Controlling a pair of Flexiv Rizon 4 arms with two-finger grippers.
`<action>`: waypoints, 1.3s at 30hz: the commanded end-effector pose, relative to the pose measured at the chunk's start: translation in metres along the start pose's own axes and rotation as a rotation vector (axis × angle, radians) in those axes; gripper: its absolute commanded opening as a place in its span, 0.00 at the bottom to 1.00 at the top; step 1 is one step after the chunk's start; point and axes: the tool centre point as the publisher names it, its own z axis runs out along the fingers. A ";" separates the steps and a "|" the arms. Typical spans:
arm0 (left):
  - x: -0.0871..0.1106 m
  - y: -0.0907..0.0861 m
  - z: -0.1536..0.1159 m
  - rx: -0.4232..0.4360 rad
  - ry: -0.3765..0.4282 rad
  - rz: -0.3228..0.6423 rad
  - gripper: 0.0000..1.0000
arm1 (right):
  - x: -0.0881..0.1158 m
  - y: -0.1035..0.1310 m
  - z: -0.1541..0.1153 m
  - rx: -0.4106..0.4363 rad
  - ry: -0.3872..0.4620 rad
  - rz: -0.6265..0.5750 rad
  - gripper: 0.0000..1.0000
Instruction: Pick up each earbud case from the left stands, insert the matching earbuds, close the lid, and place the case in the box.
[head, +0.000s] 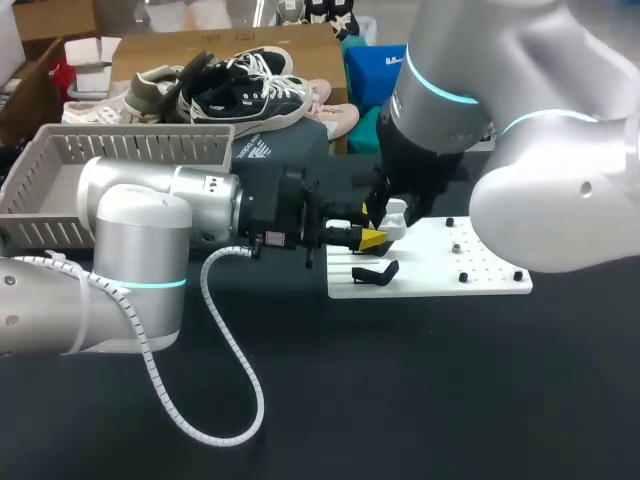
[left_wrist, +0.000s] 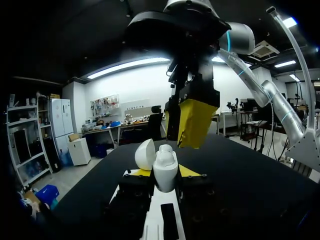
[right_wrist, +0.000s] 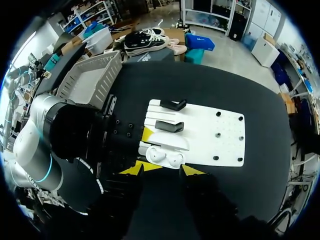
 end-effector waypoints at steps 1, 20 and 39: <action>0.000 -0.002 0.000 -0.006 0.000 0.001 0.00 | 0.001 -0.006 -0.012 0.004 -0.018 0.001 0.45; 0.000 -0.002 0.000 -0.006 0.000 0.001 0.00 | -0.064 -0.042 -0.004 0.098 -0.081 0.032 0.84; 0.000 -0.002 0.000 -0.006 0.000 0.001 0.00 | -0.053 -0.053 0.015 0.123 -0.014 0.055 0.85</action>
